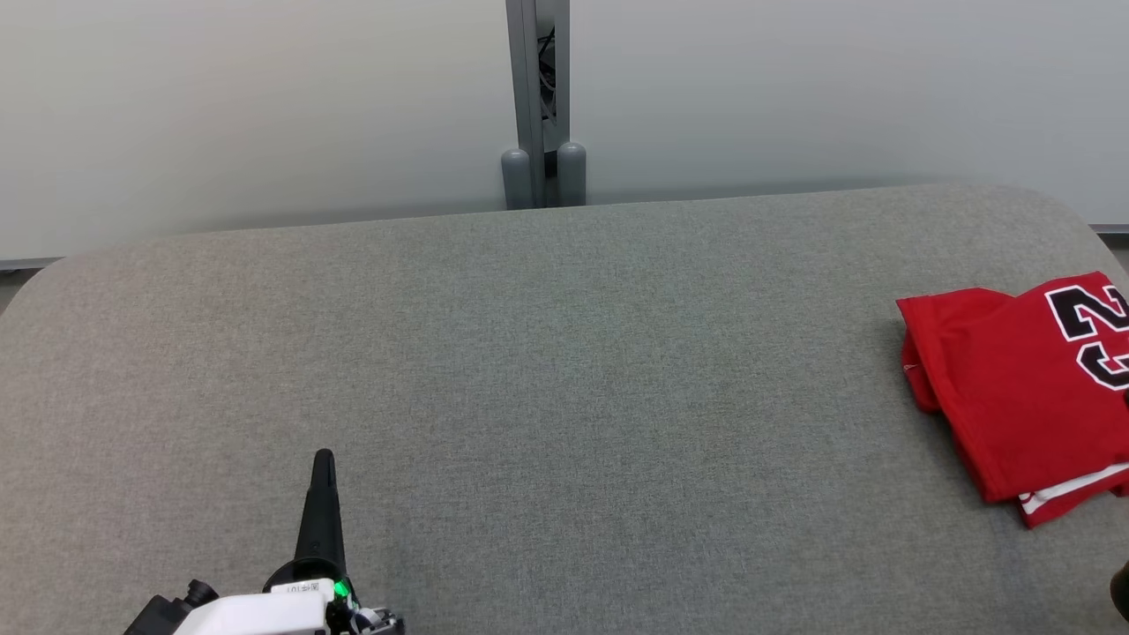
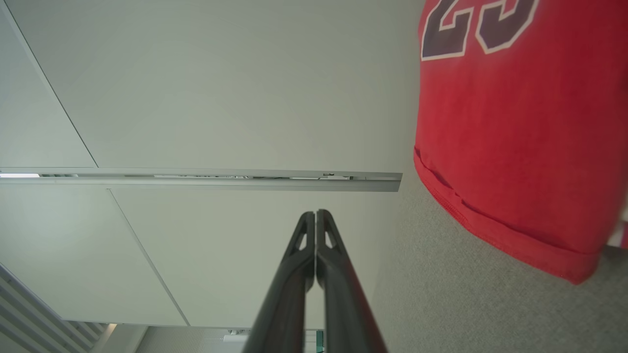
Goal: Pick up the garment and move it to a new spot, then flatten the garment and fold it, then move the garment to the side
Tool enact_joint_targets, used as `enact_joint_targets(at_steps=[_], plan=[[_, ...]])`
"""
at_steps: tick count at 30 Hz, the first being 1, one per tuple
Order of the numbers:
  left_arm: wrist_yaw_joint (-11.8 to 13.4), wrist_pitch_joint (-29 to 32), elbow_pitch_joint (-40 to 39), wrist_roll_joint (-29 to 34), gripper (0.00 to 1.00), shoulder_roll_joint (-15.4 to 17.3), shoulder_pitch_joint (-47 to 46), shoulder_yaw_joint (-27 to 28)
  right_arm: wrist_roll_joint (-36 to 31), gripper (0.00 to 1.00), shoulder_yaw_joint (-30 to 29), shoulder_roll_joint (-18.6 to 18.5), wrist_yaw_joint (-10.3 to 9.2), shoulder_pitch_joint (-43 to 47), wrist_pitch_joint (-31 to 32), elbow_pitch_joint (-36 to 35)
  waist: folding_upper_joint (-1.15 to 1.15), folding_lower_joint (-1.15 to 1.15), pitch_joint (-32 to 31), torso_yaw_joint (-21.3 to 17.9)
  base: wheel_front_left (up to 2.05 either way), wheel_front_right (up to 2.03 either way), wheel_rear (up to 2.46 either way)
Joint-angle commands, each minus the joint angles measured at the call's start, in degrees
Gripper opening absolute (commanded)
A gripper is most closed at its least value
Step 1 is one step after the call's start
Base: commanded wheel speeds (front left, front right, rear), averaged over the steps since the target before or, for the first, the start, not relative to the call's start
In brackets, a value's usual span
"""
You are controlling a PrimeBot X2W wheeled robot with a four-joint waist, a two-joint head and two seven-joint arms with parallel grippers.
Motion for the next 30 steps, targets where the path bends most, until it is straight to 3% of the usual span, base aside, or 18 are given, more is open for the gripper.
enact_joint_targets(at_steps=[1, 30], plan=[[-0.3, -0.1, 0.0, -0.1, 0.00, 0.1, -0.7, 0.1, 0.2, 0.00, -0.2, -0.5, 0.04, -0.5, 0.3, -0.1, 0.00, 0.00, 0.0, 0.0, 0.00, 0.00, 0.00], [-0.3, -0.1, 0.0, -0.1, 0.00, 0.1, -0.7, 0.1, 0.1, 0.00, -0.2, -0.4, 0.04, -0.5, 0.3, -0.1, 0.00, 0.00, 0.0, 0.0, 0.00, 0.00, 0.00]])
